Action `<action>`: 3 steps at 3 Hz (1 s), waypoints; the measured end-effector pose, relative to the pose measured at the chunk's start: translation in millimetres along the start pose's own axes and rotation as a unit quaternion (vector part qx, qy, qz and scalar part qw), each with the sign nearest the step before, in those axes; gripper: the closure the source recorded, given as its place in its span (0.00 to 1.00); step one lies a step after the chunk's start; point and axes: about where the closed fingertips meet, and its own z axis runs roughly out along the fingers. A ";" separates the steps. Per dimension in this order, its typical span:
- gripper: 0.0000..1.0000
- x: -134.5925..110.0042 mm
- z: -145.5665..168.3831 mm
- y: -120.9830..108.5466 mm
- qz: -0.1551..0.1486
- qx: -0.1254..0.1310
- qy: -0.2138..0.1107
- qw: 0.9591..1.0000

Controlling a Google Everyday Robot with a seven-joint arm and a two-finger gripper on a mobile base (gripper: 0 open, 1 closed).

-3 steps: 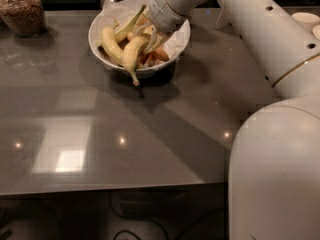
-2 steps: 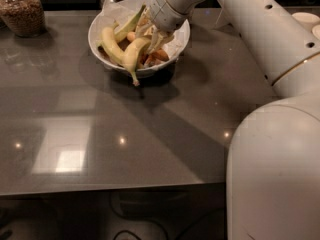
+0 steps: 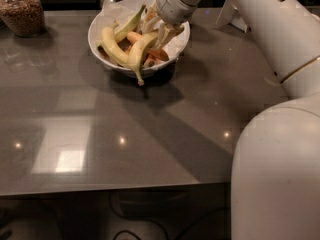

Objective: Pick banana from white bowl

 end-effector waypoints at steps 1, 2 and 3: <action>1.00 2.2 -26.2 6.8 0.024 0.003 0.006 1.000; 1.00 5.6 -61.1 25.7 0.067 0.011 0.009 0.998; 1.00 3.1 -105.8 52.3 0.106 0.031 0.017 0.994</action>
Offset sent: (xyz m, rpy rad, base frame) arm -0.0609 -0.1055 0.0574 0.0880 0.0854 -0.2431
